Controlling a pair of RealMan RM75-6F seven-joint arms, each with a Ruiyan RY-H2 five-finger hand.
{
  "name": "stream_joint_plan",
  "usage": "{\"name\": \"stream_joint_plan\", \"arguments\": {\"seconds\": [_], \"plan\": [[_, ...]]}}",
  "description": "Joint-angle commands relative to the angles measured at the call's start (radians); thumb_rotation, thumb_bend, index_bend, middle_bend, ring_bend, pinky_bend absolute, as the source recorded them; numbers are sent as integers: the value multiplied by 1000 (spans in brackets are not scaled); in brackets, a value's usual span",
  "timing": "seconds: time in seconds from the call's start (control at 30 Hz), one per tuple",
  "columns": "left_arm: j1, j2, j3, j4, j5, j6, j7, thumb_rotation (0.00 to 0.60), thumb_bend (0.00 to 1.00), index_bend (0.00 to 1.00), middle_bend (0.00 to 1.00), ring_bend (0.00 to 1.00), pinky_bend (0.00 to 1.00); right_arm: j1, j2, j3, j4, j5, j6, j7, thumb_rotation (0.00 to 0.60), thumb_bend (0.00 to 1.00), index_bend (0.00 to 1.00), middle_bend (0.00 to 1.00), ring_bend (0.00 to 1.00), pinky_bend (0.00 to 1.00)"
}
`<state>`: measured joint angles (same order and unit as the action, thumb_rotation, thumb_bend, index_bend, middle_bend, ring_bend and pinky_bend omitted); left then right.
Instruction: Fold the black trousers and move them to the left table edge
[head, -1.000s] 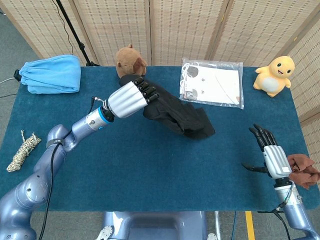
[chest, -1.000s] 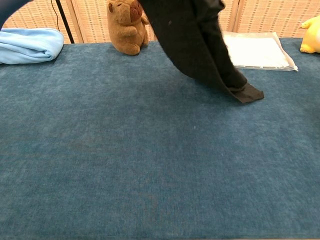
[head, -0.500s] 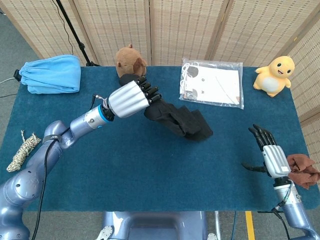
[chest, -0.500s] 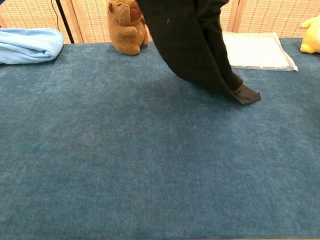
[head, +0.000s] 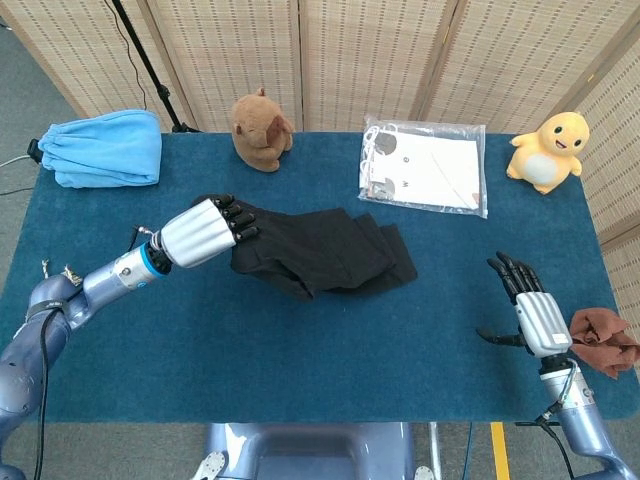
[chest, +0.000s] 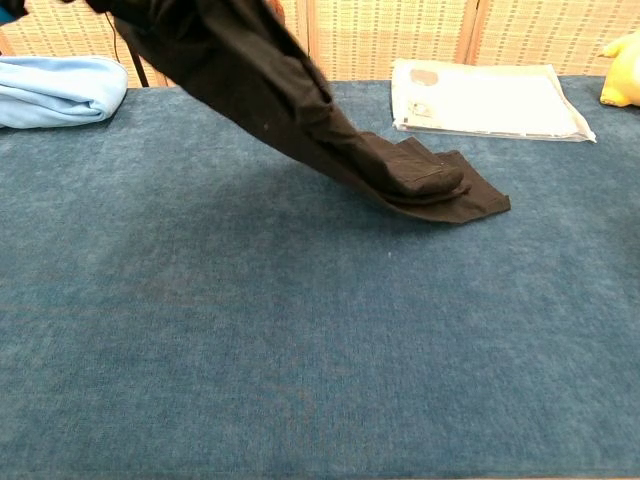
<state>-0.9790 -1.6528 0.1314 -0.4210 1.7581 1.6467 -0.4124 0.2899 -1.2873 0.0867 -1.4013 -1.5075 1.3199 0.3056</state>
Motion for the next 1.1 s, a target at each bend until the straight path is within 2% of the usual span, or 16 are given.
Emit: {"name": "stream_joint_plan", "arguments": {"seconds": [0.03,0.07,0.27,0.53,0.67,0.83,1.0,1.1], "plan": [[50,-7,27,25,18,19,-26,600,523,820,636,721,629,1,-2,-1,-1,-1,-2,-5,600,0,0,0,0,2],[93,-16,51,49,32,33,-35,600,523,820,636,721,629,2,-4,-3,0,-1,-4,-8,600,0,0,0,0,2],[189,-29,100,152,67,61,-73,600,523,820,636,722,629,3,-6,-3,1,3,-8,-16,600,0,0,0,0,2],[345,-21,115,212,56,84,-139,600,524,820,636,721,629,10,-11,-2,10,12,-25,-13,600,0,0,0,0,2],[379,-22,118,237,55,84,-144,600,523,820,636,721,629,13,-14,-4,9,7,-27,-18,600,0,0,0,0,2],[365,-35,99,242,41,83,-162,600,522,820,636,721,629,15,-16,-4,6,8,-29,-21,600,0,0,0,0,2],[278,-77,59,224,21,103,-157,600,521,820,636,721,629,14,-14,-4,4,9,-28,-19,600,0,0,0,0,2],[220,-111,28,204,2,78,-169,600,520,820,636,720,629,13,-12,-4,2,8,-26,-17,600,0,0,0,0,2]]}}
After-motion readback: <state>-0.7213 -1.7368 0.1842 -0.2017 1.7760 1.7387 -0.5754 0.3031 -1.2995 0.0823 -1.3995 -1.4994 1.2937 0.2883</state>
